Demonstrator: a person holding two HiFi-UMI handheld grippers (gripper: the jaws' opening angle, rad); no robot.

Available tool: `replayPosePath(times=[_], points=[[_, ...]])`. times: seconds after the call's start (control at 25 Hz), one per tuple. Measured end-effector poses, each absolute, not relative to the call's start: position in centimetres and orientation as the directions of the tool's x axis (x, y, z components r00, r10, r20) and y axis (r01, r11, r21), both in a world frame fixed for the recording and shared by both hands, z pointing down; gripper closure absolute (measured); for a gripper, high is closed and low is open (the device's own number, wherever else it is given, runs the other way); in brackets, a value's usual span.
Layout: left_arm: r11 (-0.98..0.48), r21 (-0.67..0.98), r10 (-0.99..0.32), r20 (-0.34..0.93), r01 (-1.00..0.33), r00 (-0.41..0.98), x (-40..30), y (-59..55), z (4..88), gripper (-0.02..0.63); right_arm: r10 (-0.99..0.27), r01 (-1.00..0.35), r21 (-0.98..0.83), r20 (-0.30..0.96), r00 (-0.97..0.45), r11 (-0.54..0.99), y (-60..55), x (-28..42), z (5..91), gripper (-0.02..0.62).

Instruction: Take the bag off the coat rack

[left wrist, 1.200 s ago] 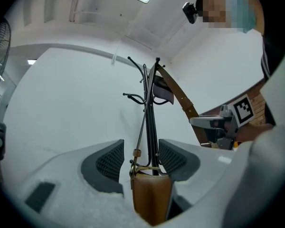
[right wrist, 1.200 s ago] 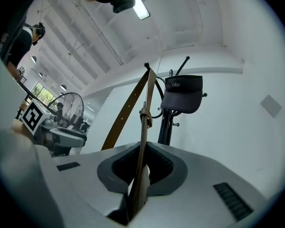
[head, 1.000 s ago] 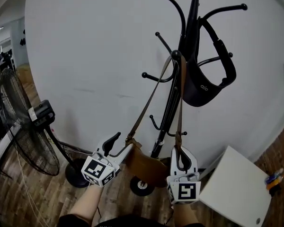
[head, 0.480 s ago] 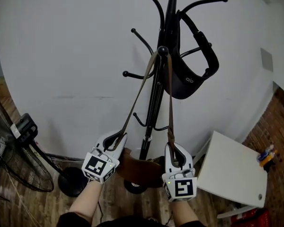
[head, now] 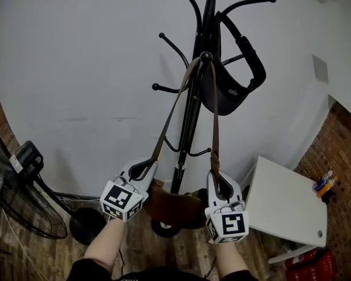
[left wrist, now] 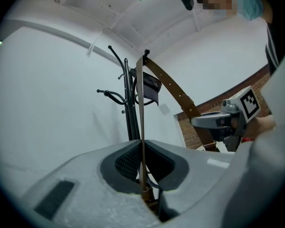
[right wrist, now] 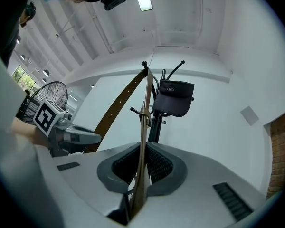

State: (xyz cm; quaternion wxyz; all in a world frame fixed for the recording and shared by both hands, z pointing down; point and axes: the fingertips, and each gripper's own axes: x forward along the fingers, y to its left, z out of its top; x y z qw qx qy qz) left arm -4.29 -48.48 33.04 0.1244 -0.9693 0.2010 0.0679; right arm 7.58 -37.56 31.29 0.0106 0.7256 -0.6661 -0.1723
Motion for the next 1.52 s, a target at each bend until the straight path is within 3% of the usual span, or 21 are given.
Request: replayPosePath(times=[1.08,1.52], points=[[-0.794,-0.219,-0.535,-0.191,-0.567,0.823,-7.2,-44.3,29.7,0.589,-0.947,-0.976,0.200,-0.290,-0.140,0.083,-34.4,7.3,27.6,0.571],[-0.767,-0.182,-0.589,-0.181,-0.615,0.788,-7.6,-39.4,31.6,0.589,-0.946,-0.969,0.187,-0.251,-0.204,0.160,-30.7,7.8,29.5,0.571]])
